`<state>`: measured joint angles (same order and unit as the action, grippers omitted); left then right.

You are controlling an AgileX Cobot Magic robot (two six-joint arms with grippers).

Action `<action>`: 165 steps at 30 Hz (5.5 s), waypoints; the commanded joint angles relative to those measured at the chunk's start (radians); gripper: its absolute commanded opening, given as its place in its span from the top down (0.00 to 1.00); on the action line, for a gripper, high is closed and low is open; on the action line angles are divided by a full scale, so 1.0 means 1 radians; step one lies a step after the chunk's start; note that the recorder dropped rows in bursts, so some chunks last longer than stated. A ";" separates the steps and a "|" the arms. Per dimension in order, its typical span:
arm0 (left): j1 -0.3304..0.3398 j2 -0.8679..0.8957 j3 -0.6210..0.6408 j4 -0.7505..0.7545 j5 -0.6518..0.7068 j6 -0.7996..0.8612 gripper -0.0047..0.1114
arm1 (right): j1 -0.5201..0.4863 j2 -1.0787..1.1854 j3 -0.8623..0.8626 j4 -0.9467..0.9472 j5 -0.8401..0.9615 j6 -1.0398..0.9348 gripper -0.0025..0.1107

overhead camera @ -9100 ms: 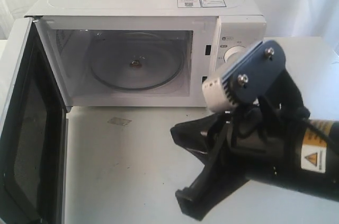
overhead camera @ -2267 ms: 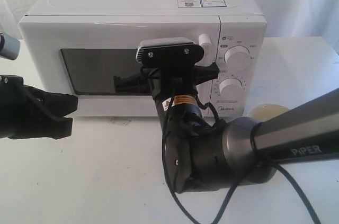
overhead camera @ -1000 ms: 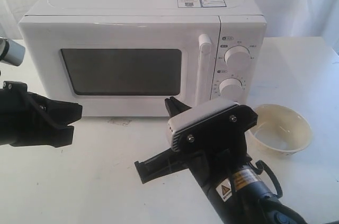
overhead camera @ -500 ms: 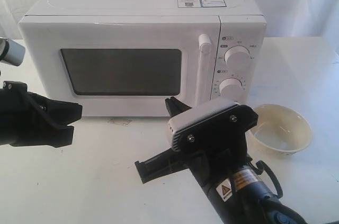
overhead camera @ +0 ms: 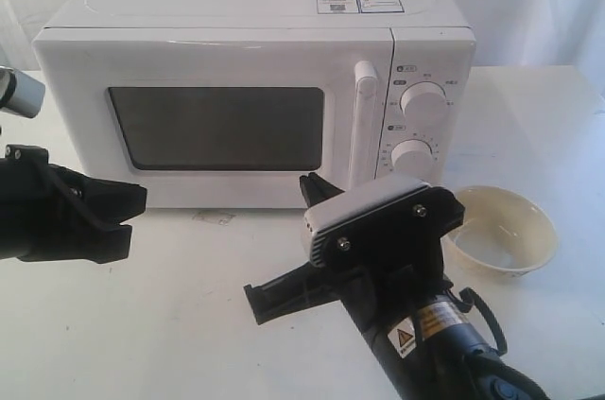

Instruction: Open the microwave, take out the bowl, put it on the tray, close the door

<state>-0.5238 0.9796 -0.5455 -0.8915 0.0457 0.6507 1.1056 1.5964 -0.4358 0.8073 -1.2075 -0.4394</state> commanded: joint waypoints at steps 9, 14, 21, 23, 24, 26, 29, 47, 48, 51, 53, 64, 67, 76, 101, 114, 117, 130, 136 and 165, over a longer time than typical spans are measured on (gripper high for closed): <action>-0.007 -0.012 0.008 -0.011 0.008 0.004 0.96 | 0.000 -0.177 0.006 0.012 0.207 -0.039 0.98; -0.007 -0.012 0.008 -0.011 0.008 0.004 0.96 | 0.000 -0.358 0.006 0.013 0.449 -0.151 0.98; -0.007 -0.012 0.008 -0.011 0.008 0.004 0.96 | -0.102 -0.603 0.043 0.007 0.850 -0.170 0.98; -0.007 -0.012 0.008 -0.011 0.008 0.004 0.96 | -0.150 -0.674 0.072 0.007 0.932 -0.167 0.98; -0.007 -0.012 0.008 -0.011 0.008 0.004 0.96 | -0.174 -0.708 0.091 0.007 0.966 -0.166 0.98; -0.007 -0.012 0.008 -0.011 0.008 0.004 0.96 | -0.223 -0.768 0.128 0.009 1.016 -0.144 0.98; -0.007 -0.012 0.008 -0.011 0.008 0.004 0.96 | -0.317 -0.855 0.192 0.009 1.053 -0.089 0.98; -0.007 -0.012 0.008 -0.011 0.008 0.004 0.96 | -0.707 -1.400 0.436 0.005 1.071 0.000 0.98; -0.007 -0.012 0.008 -0.011 0.008 0.004 0.96 | -0.722 -1.418 0.436 0.005 1.082 0.000 0.98; -0.007 -0.012 0.008 -0.011 0.008 0.004 0.96 | -0.770 -1.455 0.436 0.008 1.112 0.000 0.98; -0.007 -0.012 0.008 -0.011 0.008 0.004 0.96 | -0.808 -1.480 0.436 0.008 1.121 0.000 0.98; -0.007 -0.012 0.008 -0.011 0.008 0.004 0.96 | -0.920 -1.579 0.436 0.008 1.112 0.000 0.98; -0.007 -0.012 0.008 -0.011 0.008 0.004 0.96 | -0.920 -1.579 0.436 0.008 1.110 0.000 0.98; -0.007 -0.012 0.008 -0.011 0.008 0.004 0.96 | -0.920 -1.596 0.436 -0.088 1.158 -0.032 0.98; -0.007 -0.012 0.008 -0.011 0.008 0.004 0.96 | -1.034 -1.596 0.436 -0.807 1.559 0.497 0.98; -0.007 -0.012 0.008 -0.011 0.008 0.004 0.96 | -1.034 -1.596 0.436 -0.807 1.559 0.497 0.98; -0.007 -0.012 0.008 -0.011 0.008 0.004 0.96 | -1.034 -1.596 0.436 -0.807 1.559 0.497 0.98; -0.007 -0.012 0.008 -0.011 0.008 0.004 0.96 | -1.034 -1.596 0.436 -0.807 1.559 0.497 0.98; 0.042 -0.118 0.008 0.047 0.100 0.008 0.96 | -1.034 -1.596 0.436 -0.807 1.559 0.497 0.98; 0.342 -0.788 0.377 0.117 0.073 -0.041 0.96 | -1.034 -1.596 0.436 -0.807 1.559 0.497 0.98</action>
<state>-0.1856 0.2646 -0.2106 -0.7514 0.1699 0.5999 0.0804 0.0035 -0.0041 0.0000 0.3563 0.0525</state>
